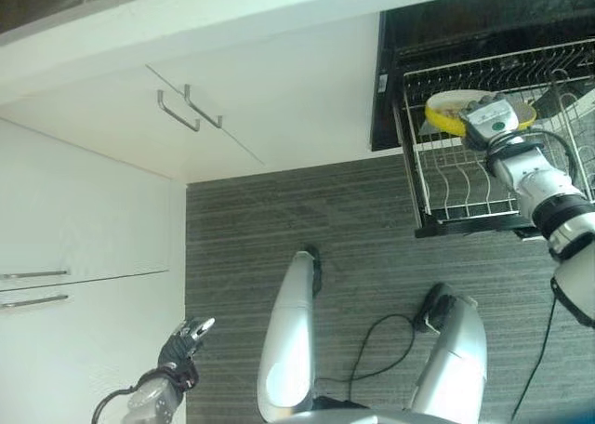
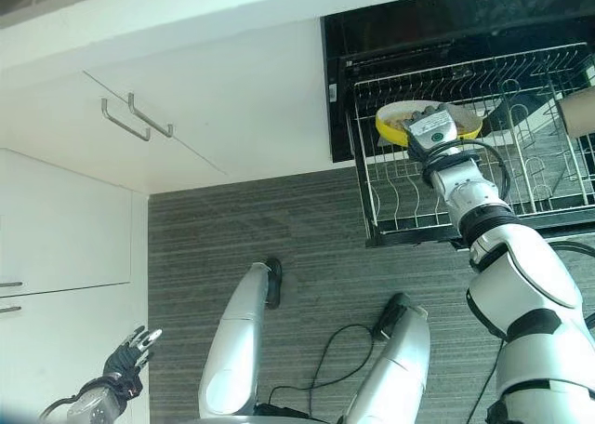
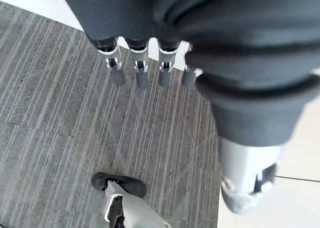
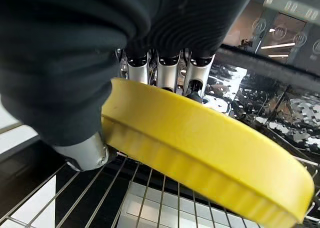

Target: Place the dishes in the dishwasher.

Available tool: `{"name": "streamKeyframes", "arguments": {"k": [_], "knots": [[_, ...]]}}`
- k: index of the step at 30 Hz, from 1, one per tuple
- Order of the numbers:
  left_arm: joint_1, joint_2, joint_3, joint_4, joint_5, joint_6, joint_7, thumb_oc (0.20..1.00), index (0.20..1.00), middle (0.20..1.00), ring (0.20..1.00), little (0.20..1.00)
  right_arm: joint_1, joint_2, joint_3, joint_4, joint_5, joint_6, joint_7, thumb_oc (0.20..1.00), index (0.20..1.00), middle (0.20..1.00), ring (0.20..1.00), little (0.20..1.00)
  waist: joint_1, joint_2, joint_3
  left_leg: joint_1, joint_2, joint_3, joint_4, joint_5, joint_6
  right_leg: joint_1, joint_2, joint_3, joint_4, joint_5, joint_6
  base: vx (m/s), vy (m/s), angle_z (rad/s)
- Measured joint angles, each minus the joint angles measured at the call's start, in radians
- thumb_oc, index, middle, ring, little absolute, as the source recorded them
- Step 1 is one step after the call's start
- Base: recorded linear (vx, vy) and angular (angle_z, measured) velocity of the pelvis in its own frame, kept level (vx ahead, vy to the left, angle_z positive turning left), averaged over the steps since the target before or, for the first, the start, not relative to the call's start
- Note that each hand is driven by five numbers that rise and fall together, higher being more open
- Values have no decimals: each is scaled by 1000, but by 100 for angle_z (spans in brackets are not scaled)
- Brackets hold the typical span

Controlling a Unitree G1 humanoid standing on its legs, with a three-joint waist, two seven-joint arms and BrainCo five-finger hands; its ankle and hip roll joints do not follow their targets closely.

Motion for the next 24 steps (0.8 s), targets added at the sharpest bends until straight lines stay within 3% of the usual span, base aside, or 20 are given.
{"name": "streamKeyframes", "arguments": {"k": [7, 24], "knots": [[1, 1, -6, -9, -11, -4, -7, 1000, 1000, 1000, 1000, 1000, -58, 29, -3, 33, 22, 46, 56, 200, 200, 200, 200, 200, 1, 25, 10, -33, -8, 0, 2, 8, 14, -40, -2, 11, 6, 7, 8, -12, 4, 0], [2, 19, -7, -100, -41, 11, -16, 1000, 1000, 1000, 1000, 1000, -140, 78, -50, 38, 152, 138, 197, 200, 200, 200, 200, 200, -2, 35, 10, -126, -20, -28, 57, 5, 6, -139, -3, 33, 73, 7, 2, -4, 0, 0]]}}
